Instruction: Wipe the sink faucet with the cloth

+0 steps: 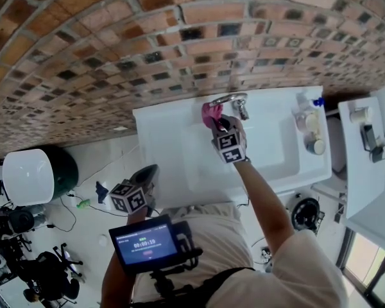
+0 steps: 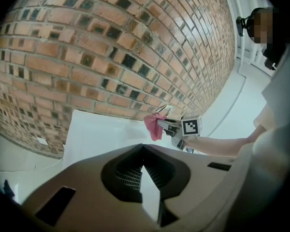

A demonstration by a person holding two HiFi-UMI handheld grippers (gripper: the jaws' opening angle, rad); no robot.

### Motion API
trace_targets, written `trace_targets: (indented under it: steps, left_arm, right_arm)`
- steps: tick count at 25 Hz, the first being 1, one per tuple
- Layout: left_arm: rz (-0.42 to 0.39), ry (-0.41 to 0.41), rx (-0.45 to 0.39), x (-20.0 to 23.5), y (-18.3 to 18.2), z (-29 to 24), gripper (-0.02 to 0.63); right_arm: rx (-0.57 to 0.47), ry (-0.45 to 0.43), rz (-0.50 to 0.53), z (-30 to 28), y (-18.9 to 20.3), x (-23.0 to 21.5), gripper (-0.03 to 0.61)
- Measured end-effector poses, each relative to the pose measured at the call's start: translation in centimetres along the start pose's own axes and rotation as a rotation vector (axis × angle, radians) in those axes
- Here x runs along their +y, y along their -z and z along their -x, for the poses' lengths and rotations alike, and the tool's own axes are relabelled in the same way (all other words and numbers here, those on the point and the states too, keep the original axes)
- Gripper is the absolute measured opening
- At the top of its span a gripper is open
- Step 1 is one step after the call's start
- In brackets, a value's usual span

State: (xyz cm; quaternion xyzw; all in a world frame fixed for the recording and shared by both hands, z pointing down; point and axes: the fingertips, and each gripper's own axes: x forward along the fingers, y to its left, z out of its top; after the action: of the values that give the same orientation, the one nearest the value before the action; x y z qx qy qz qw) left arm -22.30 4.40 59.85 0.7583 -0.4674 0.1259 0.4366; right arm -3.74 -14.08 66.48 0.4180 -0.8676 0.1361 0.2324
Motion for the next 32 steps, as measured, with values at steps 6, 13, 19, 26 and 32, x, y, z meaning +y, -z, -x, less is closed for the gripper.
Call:
trace_targets:
  steps: [6, 13, 19, 26, 32]
  left_arm:
    - [0.003, -0.014, 0.003, 0.3, 0.5, 0.4, -0.003]
    - [0.02, -0.026, 0.0, 0.5, 1.0, 0.7, -0.003]
    - [0.025, -0.024, 0.001, 0.5, 1.3, 0.6, -0.003]
    - [0.023, -0.027, 0.002, 0.7, 1.1, 0.4, -0.003]
    - [0.025, -0.028, 0.0, 0.9, 1.0, 0.5, -0.003]
  right_arm:
    - [-0.07, 0.019, -0.021, 0.2, -3.0, -0.2, 0.04]
    - [-0.12, 0.041, -0.058, 2.0, -4.2, -1.4, 0.04]
    - [-0.173, 0.019, -0.172, 3.7, -5.9, -2.6, 0.04]
    - [-0.235, 0.024, -0.245, 5.1, -6.9, -4.0, 0.04]
    - [-0.227, 0.108, -0.242, 5.7, -5.6, -6.0, 0.04]
